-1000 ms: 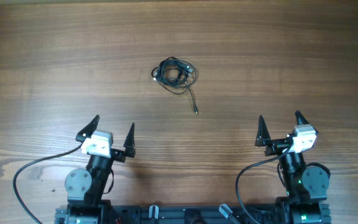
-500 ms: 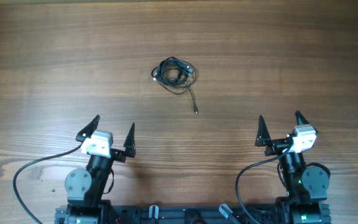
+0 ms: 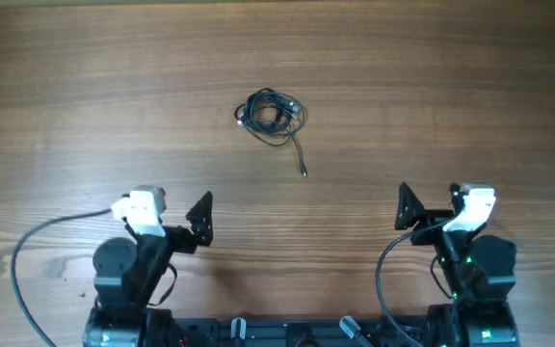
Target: Untangle cables
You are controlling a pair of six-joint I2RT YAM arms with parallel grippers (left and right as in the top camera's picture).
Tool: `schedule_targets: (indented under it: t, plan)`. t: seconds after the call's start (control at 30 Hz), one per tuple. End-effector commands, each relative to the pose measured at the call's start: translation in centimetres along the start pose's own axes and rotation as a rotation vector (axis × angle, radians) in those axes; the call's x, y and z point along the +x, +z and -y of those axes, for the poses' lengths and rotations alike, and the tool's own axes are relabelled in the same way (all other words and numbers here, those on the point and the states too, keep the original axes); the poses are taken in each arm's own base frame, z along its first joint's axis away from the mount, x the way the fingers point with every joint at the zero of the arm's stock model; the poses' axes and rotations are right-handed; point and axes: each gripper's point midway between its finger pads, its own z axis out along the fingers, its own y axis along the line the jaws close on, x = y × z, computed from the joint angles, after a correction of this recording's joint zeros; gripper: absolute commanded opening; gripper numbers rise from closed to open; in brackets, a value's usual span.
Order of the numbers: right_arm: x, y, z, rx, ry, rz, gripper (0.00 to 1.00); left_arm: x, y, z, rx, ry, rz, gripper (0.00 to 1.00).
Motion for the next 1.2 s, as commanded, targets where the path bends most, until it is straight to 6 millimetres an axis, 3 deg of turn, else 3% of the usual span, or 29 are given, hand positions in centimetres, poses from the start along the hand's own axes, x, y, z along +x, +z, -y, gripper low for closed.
schedule_targets:
  t: [0.0, 0.2, 0.33, 0.43, 0.67, 0.8, 0.83, 1.0, 1.07, 1.17]
  plan:
    - [-0.7, -0.4, -0.4, 0.002, 0.024, -0.075, 1.00, -0.7, 0.5, 0.4, -0.014, -0.019, -0.118, 1.00]
    - [0.2, -1.1, -1.2, 0.008, 0.052, -0.330, 1.00, -1.5, 0.8, 0.6, -0.094, -0.089, -0.390, 1.00]
    - [-0.3, -1.2, -1.3, 0.031, 0.067, -0.429, 1.00, 0.2, -1.3, 1.1, -0.129, -0.153, -0.580, 1.00]
    - [-1.9, -1.4, -2.2, 0.011, 0.074, -0.459, 1.00, -0.2, -2.1, 3.5, -0.010, -0.182, -0.587, 1.00]
    - [-3.0, -1.5, -3.6, -0.047, 0.095, -0.488, 1.00, -0.3, -1.7, 3.4, -0.022, -0.223, -0.588, 1.00]
    - [-3.1, -1.4, -3.1, -0.021, 0.097, -0.483, 1.00, -3.5, 0.1, 3.8, 0.004, -0.223, -0.463, 1.00]
    - [-3.1, -1.4, -3.2, -0.022, 0.097, -0.483, 1.00, -4.9, 1.2, 2.9, -0.059, -0.228, -0.444, 1.00]
    - [-3.4, -1.0, -2.5, 0.018, 0.076, -0.492, 1.00, -8.1, 5.6, 2.1, -0.113, -0.236, -0.494, 1.00]
    - [-4.0, -0.8, -2.5, 0.029, 0.077, -0.519, 1.00, -8.0, 7.3, 1.6, -0.142, -0.253, -0.562, 1.00]
    - [-4.5, -0.6, -2.1, 0.064, 0.056, -0.575, 1.00, -5.8, 7.1, -1.6, -0.312, -0.245, -0.654, 1.00]
